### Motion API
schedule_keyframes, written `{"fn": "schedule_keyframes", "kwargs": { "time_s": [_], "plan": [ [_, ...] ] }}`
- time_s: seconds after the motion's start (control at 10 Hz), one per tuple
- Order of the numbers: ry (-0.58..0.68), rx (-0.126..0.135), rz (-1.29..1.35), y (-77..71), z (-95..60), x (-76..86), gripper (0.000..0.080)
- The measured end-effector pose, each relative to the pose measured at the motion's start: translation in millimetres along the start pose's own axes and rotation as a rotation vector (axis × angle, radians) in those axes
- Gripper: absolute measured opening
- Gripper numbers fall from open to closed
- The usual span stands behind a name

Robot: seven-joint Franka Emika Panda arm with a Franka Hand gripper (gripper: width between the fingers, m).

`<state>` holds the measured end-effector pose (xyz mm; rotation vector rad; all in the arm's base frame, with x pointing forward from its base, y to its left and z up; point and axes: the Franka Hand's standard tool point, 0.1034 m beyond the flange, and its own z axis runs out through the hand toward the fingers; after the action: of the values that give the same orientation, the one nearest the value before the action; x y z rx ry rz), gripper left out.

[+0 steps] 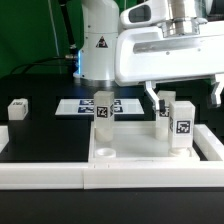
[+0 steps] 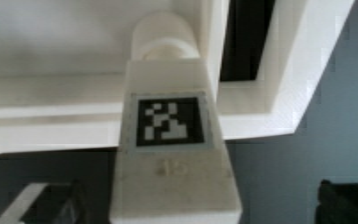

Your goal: Assemble square table

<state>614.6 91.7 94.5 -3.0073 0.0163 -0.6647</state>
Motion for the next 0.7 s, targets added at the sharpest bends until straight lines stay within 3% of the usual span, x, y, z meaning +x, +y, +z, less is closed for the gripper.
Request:
{"fn": "schedule_keyframes", "kwargs": {
  "time_s": [0.1,0.2,0.4,0.7],
  "plan": [
    [-0.032,0.006,0.001,-0.7,2.1,-3.6,0.0649],
    [-0.149,0.032,0.014,-1.7,5.2,-8.3,0.0649],
    [-0.307,0.059,0.035,1.1,6.1,-9.7,0.0649],
    [-0.503,0.075,0.016,6.1,8.3,-9.3,0.0649]
  ]
}}
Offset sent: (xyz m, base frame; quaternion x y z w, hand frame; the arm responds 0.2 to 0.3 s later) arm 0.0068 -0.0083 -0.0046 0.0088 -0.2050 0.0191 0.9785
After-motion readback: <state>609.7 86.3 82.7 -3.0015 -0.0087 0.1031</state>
